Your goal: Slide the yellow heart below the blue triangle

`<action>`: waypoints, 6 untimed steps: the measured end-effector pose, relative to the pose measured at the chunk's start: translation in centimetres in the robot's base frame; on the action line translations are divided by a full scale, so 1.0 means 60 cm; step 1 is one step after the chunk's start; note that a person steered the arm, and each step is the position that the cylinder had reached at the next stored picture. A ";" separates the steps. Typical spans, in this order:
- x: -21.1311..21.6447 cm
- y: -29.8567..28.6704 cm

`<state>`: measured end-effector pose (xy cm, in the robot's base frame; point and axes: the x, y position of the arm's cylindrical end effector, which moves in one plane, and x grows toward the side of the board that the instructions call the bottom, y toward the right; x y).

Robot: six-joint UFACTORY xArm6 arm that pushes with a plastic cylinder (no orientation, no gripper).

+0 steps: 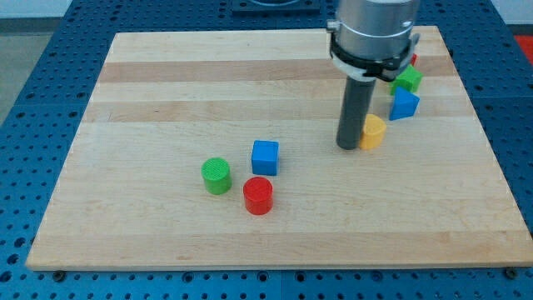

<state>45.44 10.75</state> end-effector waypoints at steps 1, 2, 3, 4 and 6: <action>0.000 0.036; 0.000 0.057; 0.000 0.075; 0.000 0.088; -0.003 0.106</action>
<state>45.26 17.14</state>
